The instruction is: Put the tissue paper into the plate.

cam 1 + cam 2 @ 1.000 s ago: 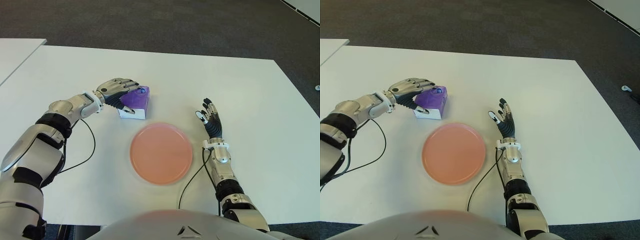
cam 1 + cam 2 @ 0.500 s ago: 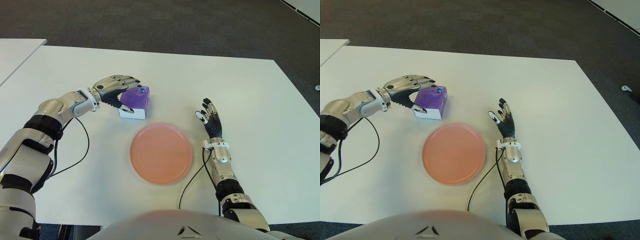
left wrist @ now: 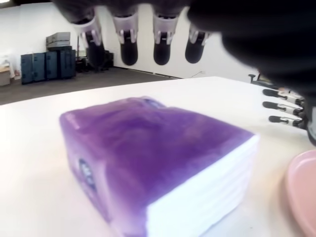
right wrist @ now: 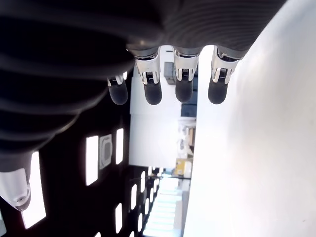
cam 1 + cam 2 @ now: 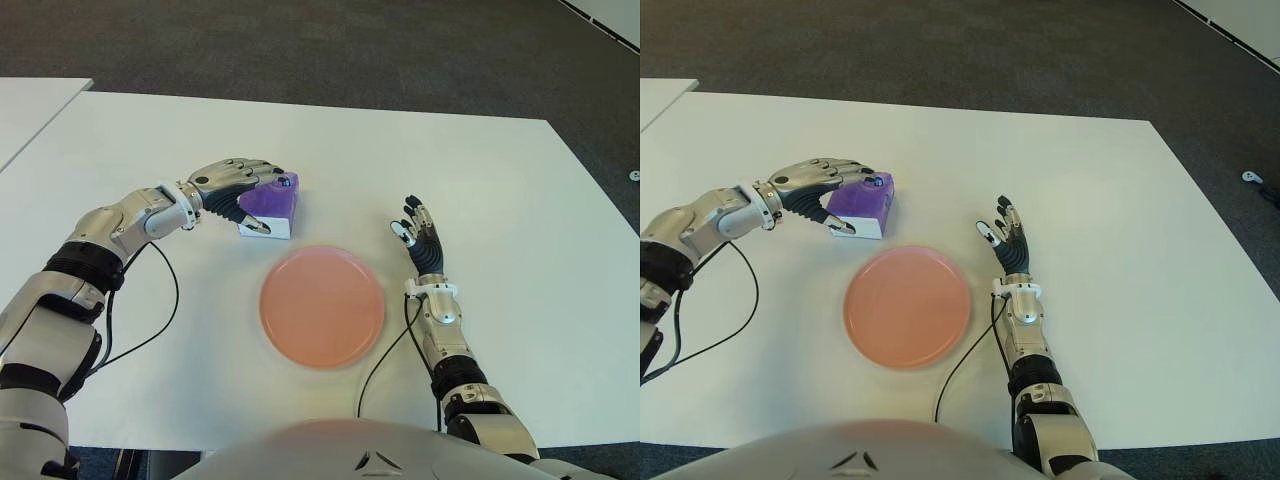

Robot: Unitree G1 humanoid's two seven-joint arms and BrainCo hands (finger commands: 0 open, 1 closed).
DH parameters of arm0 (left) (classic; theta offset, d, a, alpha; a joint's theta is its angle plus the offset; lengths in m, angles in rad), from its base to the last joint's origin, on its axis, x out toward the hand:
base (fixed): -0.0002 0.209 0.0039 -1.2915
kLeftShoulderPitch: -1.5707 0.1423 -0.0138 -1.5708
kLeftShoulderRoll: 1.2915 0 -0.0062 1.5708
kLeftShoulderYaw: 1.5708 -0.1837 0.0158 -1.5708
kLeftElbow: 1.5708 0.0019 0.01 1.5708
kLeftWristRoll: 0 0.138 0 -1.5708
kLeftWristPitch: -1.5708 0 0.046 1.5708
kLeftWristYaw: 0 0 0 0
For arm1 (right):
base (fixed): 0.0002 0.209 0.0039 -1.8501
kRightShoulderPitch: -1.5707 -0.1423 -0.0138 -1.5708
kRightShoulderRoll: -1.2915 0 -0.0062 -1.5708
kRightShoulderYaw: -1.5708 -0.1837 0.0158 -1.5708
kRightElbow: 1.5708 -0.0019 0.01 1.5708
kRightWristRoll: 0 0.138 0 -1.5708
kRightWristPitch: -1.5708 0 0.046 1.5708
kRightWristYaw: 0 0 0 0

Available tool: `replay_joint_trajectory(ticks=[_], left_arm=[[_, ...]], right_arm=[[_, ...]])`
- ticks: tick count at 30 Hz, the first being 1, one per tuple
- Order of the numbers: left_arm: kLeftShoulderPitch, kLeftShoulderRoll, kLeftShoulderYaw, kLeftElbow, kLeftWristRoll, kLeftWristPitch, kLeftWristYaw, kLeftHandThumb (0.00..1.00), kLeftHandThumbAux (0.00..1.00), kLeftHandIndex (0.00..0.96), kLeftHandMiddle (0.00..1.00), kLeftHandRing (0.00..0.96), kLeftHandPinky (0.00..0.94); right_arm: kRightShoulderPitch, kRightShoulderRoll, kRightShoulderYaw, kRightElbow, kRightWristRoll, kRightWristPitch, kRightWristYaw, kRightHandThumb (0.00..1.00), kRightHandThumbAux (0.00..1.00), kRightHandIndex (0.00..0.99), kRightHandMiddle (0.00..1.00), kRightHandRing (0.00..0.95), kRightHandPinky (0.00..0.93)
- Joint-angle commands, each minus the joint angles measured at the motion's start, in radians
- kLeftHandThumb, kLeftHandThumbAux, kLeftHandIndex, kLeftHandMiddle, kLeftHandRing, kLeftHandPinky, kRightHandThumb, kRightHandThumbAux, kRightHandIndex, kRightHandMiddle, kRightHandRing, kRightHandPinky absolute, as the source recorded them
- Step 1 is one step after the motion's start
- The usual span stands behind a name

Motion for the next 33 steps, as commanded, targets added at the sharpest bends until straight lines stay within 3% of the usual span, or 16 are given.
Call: replay_joint_trajectory(ticks=[1,19,33], left_arm=[[-0.002,-0.024,-0.005,0.032,0.046,0.035,0.047,0.091,0.336,0.0,0.0,0.0,0.0],[-0.067,-0.078,-0.052,0.172,0.194,0.096,0.4,0.089,0.341,0.0,0.0,0.0,0.0],[-0.149,-0.102,-0.109,0.291,0.249,0.146,0.558,0.104,0.348,0.0,0.0,0.0,0.0]], right_arm=[[0.086,-0.001,0.005,0.098,-0.022,0.018,-0.001,0.002,0.511,0.0,0.0,0.0,0.0],[0.096,0.005,0.003,0.079,-0.01,0.033,0.004,0.006,0.505,0.0,0.0,0.0,0.0],[0.1,0.013,-0.003,0.087,0.014,0.012,0.038,0.009,0.541,0.0,0.0,0.0,0.0]])
